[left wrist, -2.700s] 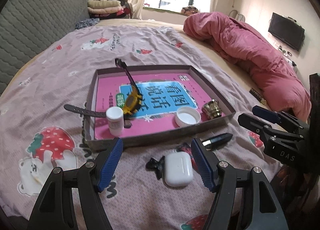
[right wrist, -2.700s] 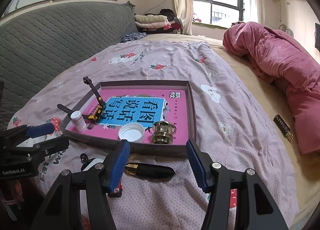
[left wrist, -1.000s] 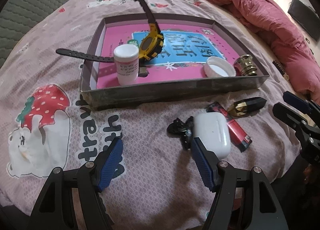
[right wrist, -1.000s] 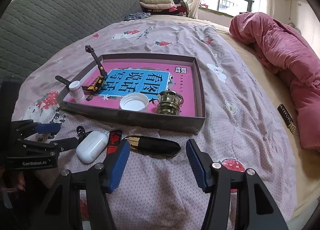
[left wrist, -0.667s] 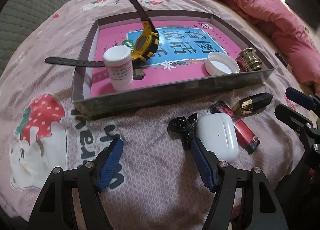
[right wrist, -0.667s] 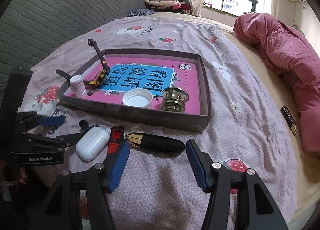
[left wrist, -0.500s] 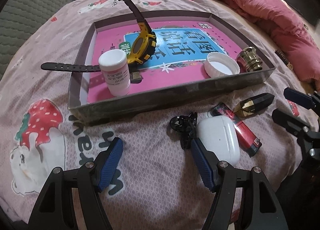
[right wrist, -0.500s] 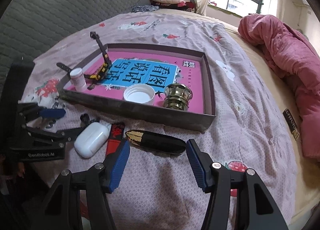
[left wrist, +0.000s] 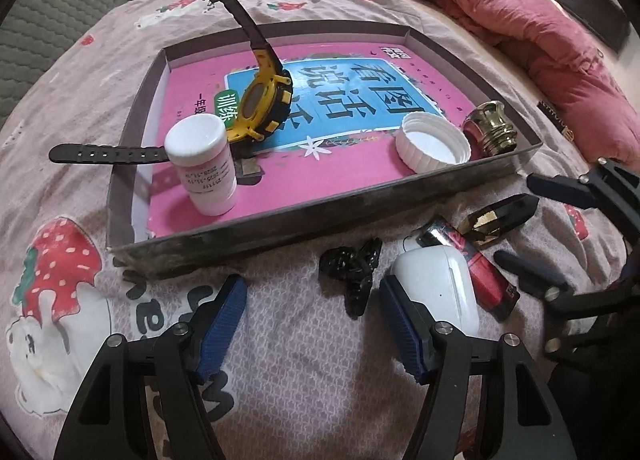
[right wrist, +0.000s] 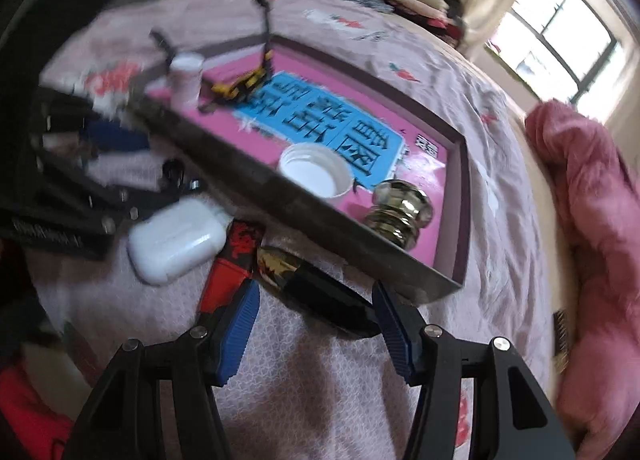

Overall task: Organize rigid objects
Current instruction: 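Move the left tool to the black hair clip while the right tool reaches the black-gold tube, then close the left tool on the hair clip while the right tool closes on the black-gold tube, then lift and carry the hair clip with the left tool while the right tool carries the tube over the tray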

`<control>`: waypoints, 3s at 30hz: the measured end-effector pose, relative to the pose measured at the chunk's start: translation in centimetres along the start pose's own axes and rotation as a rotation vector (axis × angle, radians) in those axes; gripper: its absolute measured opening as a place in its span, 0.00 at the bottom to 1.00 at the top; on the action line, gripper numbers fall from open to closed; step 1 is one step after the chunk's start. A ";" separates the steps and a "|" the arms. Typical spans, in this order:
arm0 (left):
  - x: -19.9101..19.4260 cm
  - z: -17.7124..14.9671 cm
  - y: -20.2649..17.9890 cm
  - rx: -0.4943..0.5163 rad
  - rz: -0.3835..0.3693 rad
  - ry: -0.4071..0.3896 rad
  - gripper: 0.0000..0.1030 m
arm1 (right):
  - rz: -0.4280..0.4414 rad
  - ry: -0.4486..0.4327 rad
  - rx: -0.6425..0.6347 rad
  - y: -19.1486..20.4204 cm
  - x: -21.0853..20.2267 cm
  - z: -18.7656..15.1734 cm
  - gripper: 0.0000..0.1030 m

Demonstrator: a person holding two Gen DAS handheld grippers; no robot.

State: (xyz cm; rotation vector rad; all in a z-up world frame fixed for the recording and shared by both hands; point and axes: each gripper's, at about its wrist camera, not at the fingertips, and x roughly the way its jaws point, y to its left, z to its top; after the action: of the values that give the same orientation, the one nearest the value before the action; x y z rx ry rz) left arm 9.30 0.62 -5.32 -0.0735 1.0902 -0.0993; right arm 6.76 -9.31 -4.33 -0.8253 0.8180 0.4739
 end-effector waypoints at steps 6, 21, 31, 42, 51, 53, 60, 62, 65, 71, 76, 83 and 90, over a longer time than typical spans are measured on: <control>0.3 0.4 -0.8 0.039 -0.016 -0.012 0.51 | -0.085 -0.005 -0.140 1.7 0.9 0.3 0.56; 1.7 1.1 -1.7 0.057 -0.035 -0.006 0.28 | -0.003 0.009 -0.064 0.4 2.8 0.6 0.43; 1.3 1.0 -0.2 -0.015 -0.126 0.001 0.27 | 0.088 -0.011 0.018 -0.8 1.8 0.8 0.33; -0.2 0.6 0.8 -0.091 -0.208 -0.014 0.24 | 0.244 -0.061 0.224 -4.0 -0.1 0.2 0.29; -1.3 0.4 1.0 -0.098 -0.214 -0.044 0.24 | 0.340 -0.096 0.365 -5.9 -0.4 -0.2 0.25; -1.8 0.3 1.4 -0.105 -0.219 -0.058 0.24 | 0.356 -0.106 0.378 -6.1 -0.4 -0.2 0.25; -3.2 0.3 1.1 -0.095 -0.224 -0.098 0.24 | 0.392 -0.175 0.414 -6.5 -1.4 -0.1 0.23; -3.5 0.3 1.1 -0.089 -0.229 -0.111 0.24 | 0.400 -0.178 0.420 -6.6 -1.4 0.0 0.23; -3.8 0.4 0.9 -0.085 -0.230 -0.121 0.24 | 0.396 -0.179 0.420 -6.5 -1.4 0.0 0.23; -4.6 0.6 1.0 -0.094 -0.239 -0.161 0.24 | 0.412 -0.231 0.436 -6.7 -2.1 0.1 0.23; -5.5 0.9 1.5 -0.112 -0.244 -0.204 0.24 | 0.425 -0.308 0.463 -7.4 -3.4 0.2 0.23; -5.8 1.4 1.8 -0.132 -0.246 -0.234 0.24 | 0.436 -0.349 0.518 -8.2 -3.8 0.3 0.23; -6.2 2.1 2.1 -0.141 -0.240 -0.268 0.24 | 0.402 -0.390 0.553 -8.9 -4.3 0.1 0.23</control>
State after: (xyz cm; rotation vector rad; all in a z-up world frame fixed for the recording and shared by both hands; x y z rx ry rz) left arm 8.38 3.48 0.84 -0.3360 0.8155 -0.2221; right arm 10.02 -14.87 3.22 -0.0444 0.6977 0.6948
